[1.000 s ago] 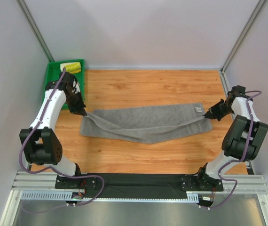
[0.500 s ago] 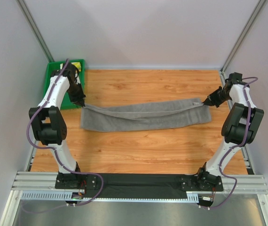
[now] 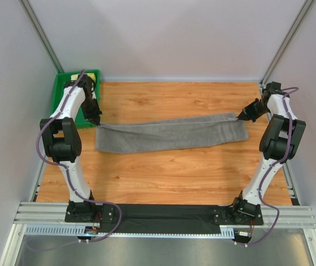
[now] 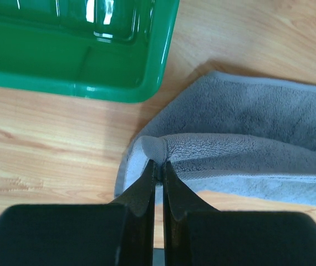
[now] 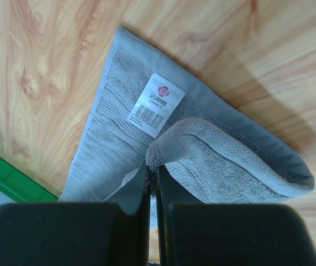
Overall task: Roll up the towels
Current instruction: Fold the towel
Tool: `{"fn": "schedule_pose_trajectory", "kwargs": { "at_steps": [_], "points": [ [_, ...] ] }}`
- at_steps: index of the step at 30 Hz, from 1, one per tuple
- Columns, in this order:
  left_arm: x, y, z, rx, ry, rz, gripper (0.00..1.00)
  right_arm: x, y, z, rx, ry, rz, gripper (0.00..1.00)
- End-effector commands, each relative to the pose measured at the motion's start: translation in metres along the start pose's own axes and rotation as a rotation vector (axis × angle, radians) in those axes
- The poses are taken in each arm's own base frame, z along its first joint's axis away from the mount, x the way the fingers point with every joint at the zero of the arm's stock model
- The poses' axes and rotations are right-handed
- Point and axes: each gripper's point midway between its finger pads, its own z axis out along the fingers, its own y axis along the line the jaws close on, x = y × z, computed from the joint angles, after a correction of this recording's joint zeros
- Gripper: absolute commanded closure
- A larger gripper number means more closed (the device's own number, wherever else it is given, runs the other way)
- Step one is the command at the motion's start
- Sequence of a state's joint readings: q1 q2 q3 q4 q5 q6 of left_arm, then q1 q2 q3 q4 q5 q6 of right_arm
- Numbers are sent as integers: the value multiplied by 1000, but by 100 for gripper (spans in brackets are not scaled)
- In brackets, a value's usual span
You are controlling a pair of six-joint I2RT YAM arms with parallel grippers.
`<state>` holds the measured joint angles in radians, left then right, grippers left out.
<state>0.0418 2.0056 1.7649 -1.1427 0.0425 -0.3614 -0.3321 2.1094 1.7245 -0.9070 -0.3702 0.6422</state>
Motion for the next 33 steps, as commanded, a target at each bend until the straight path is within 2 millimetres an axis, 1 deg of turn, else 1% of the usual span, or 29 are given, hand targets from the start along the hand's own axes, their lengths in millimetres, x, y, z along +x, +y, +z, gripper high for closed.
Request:
{"fn": "schedule_pose_trajectory", "kwargs": {
  "at_steps": [1,2,5,6,7,8,9,10,11,12,13,14,15,16,18,19,20,21,22,23,24,25,26,27,28,29,30,31,33],
  "points": [
    [-18,3,1,-23,-32,-12,100,-11,14,5,-6,-19,8,100],
    [-24,1,0,-20,-42,-14,100,-12,14,7,-5,-18,12,100],
    [-29,2,6,-33,-35,-29,100,-17,17,19,-5,-6,22,99],
    [-31,1,7,-33,-35,-41,100,-21,21,21,-12,-9,18,94],
    [-30,1,12,-37,-23,-46,100,-23,20,27,-8,-3,24,76],
    [-34,-1,10,-34,-33,-50,99,-24,21,28,-5,4,25,63],
    [-37,-2,9,-28,-36,-52,90,-25,21,28,2,3,21,52],
    [-41,-6,2,-17,-48,-59,83,-33,26,24,0,-23,13,40],
    [-42,-6,-3,-15,-55,-60,70,-33,27,19,3,-27,9,36],
    [-44,-5,-9,-21,-70,-65,61,-36,31,14,-2,-40,-3,33],
    [-47,-7,-24,-9,-104,-65,52,-42,37,-2,-6,-83,-17,27],
    [-48,-8,-32,-3,-123,-63,40,-42,38,-11,-2,-95,-23,23],
    [-49,-3,-48,-22,-160,-63,37,-46,37,-21,7,-130,-34,20],
    [-47,-1,-55,-29,-174,-59,33,-43,39,-39,6,-158,-48,19],
    [-45,6,-69,-53,-206,-51,31,-39,35,-57,24,-196,-73,18],
    [-39,10,-82,-60,-224,-48,31,-38,26,-62,63,-221,-84,18],
    [-34,13,-87,-70,-230,-40,30,-28,17,-74,78,-237,-90,17],
    [-30,17,-92,-82,-244,-42,30,-23,5,-76,100,-238,-87,17],
    [-15,22,-99,-84,-247,-36,30,-18,-5,-80,121,-252,-89,17],
    [-7,24,-101,-85,-250,-32,31,-5,-25,-68,152,-223,-78,17],
    [0,25,-117,-61,-305,-30,31,-2,-31,-78,143,-246,-75,18],
    [20,31,-101,-71,-254,-28,31,1,-39,-77,153,-244,-79,18],
    [30,33,-99,-64,-253,-29,31,5,-46,-72,154,-238,-78,18],
    [37,30,-106,-29,-286,-25,31,14,-60,-66,170,-213,-69,19],
    [57,35,-88,-34,-231,-26,31,18,-65,-61,169,-196,-70,19],
    [65,35,-83,-22,-220,-26,31,22,-68,-55,170,-178,-66,19],
    [69,33,-83,8,-241,-25,31,27,-73,-49,172,-155,-63,20],
    [85,37,-67,-1,-196,-27,31,30,-74,-42,164,-132,-57,20],
    [90,37,-56,9,-190,-32,31,24,-69,-35,136,-137,-51,20]
  ]
}}
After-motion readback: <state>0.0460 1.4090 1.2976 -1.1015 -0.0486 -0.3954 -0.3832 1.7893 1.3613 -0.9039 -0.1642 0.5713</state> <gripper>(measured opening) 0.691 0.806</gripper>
